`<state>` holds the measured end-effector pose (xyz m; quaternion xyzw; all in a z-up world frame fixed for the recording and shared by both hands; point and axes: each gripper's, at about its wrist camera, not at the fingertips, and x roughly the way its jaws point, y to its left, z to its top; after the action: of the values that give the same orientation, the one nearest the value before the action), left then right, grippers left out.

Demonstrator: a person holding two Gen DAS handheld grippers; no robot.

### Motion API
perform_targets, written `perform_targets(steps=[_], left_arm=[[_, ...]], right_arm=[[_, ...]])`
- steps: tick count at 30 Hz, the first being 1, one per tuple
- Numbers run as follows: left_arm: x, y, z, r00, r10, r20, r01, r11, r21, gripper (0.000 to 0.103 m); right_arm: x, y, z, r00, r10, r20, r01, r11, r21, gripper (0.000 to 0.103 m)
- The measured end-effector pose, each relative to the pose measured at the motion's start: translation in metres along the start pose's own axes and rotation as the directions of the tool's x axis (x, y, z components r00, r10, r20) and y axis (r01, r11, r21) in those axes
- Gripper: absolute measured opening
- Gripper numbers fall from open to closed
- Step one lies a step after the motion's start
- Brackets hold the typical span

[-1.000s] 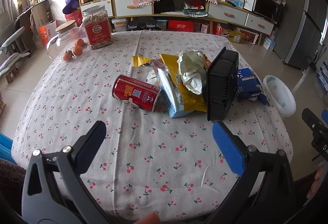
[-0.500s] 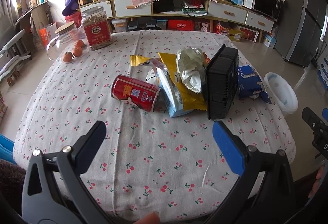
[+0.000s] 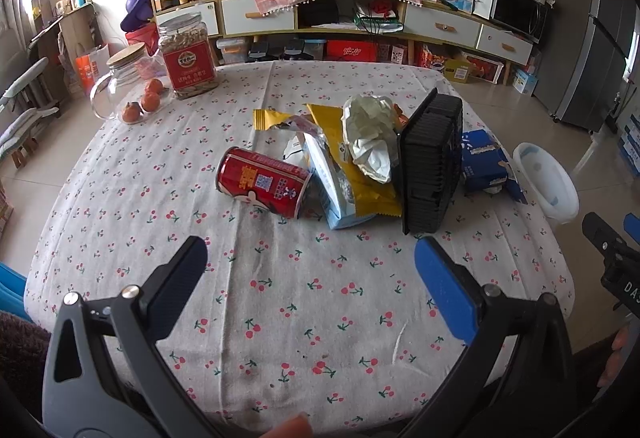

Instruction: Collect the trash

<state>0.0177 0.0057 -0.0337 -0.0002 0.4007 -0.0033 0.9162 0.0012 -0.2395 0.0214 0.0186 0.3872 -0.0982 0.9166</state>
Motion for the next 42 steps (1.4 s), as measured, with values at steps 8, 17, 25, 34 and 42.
perform_targets(steps=[8,17,25,34,42], left_arm=[[-0.0013,-0.0005,0.0001,1.0,-0.003,0.0,0.003,1.0,0.0,0.103],[-0.0016,-0.0003,0.0002,1.0,-0.003,0.001,0.003,1.0,0.0,0.103],[-0.0019,-0.0008,0.0007,1.0,-0.006,0.0,0.006,1.0,-0.002,0.103],[0.0004,0.0011,0.0004,1.0,-0.016,-0.009,0.016,1.0,-0.008,0.103],[0.0012,0.0057,0.0021,1.0,-0.012,-0.019,0.013,1.0,0.012,0.103]], right_arm=[[0.0019,0.0001,-0.001,1.0,-0.001,-0.002,0.001,1.0,0.002,0.103],[0.0032,0.0002,-0.0025,1.0,0.001,-0.003,-0.001,1.0,0.001,0.103],[0.0042,0.0009,-0.0033,1.0,0.002,-0.004,-0.002,1.0,0.002,0.103],[0.0037,0.0007,-0.0029,1.0,0.002,-0.005,-0.002,1.0,0.003,0.103],[0.0049,0.0045,-0.0035,1.0,0.011,-0.008,-0.011,1.0,-0.012,0.103]])
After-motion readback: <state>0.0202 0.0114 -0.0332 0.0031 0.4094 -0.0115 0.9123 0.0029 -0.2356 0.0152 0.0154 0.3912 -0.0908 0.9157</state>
